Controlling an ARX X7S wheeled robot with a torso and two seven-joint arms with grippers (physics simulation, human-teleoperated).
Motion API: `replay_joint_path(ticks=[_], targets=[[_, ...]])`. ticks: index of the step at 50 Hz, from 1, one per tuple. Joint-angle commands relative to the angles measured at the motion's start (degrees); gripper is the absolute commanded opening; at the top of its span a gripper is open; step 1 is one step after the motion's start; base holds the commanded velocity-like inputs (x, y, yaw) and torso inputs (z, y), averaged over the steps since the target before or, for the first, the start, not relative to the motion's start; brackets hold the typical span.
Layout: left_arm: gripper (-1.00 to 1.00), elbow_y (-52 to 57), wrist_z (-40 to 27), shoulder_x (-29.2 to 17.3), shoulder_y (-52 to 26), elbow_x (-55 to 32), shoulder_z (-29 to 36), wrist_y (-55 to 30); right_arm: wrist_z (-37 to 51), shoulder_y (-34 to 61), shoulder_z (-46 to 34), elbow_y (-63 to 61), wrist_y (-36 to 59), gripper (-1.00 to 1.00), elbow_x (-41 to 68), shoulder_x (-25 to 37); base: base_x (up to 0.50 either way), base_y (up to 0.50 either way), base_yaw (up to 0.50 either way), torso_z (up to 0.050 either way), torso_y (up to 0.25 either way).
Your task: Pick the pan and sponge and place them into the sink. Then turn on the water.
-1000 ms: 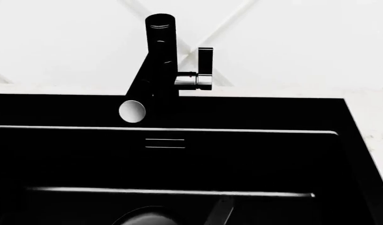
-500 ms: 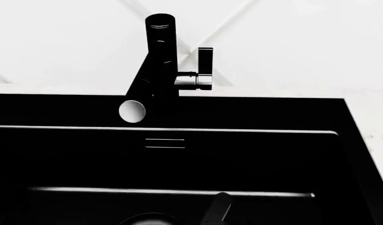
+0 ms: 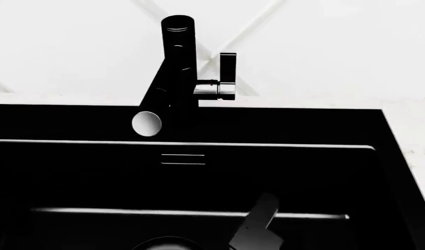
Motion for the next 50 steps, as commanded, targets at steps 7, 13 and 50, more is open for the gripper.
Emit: replay_joint_path(ticks=[7,13,50], targets=[[1.0,0.04,-0.44,0.01,-0.41,-0.14,0.25,-0.24,17.01,-5.03,15.14,-18.24,2.17,1.0,6.76,9.49,0.0,0.0,0.0,0.0,0.0],[1.0,0.13,-1.2,-0.13,-1.6,0.39,1.42,-1.37,28.6,-12.38,29.53,-22.64,-1.79,1.0,16.63,9.95,0.0,0.0,0.0,0.0,0.0],[1.0,8.22,-27.14,3.74,-5.13,-2.11,-13.38,-21.5,50.44,-30.53,50.62,-26.92,-8.61,1.0,27.21,11.04,0.0,0.0,0.0,0.0,0.0]])
